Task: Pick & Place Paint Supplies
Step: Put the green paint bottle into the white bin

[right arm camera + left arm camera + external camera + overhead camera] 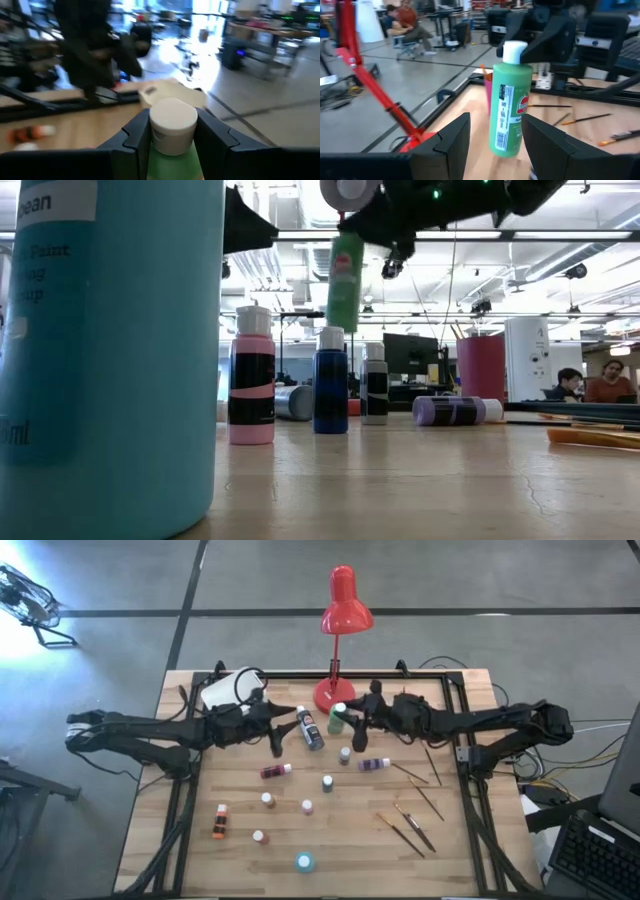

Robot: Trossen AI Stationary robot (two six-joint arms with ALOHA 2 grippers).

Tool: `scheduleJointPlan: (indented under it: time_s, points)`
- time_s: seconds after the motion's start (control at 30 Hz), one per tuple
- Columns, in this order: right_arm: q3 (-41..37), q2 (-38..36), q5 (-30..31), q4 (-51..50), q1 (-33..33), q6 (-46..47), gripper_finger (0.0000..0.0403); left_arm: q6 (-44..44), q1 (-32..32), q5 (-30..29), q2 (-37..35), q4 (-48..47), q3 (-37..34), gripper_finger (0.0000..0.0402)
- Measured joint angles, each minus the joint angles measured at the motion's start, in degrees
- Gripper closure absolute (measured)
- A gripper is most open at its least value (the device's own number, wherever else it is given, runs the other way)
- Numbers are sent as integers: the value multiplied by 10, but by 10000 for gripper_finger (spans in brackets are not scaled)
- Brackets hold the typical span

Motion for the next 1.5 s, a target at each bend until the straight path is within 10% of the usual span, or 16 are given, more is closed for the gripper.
scheduleJointPlan:
  time_s: [0.27, 0.77, 1.5]
  points:
    - [69, 15, -141, -22, 6, 14, 291, -21, 0, 91, 3, 1, 0, 217]
    - [147, 62, -139, -85, 20, -6, 291, -28, 0, 135, 62, 18, 18, 91]
    - [175, 99, -150, -85, 44, -19, 291, 10, -1, 196, 106, 39, 60, 87]
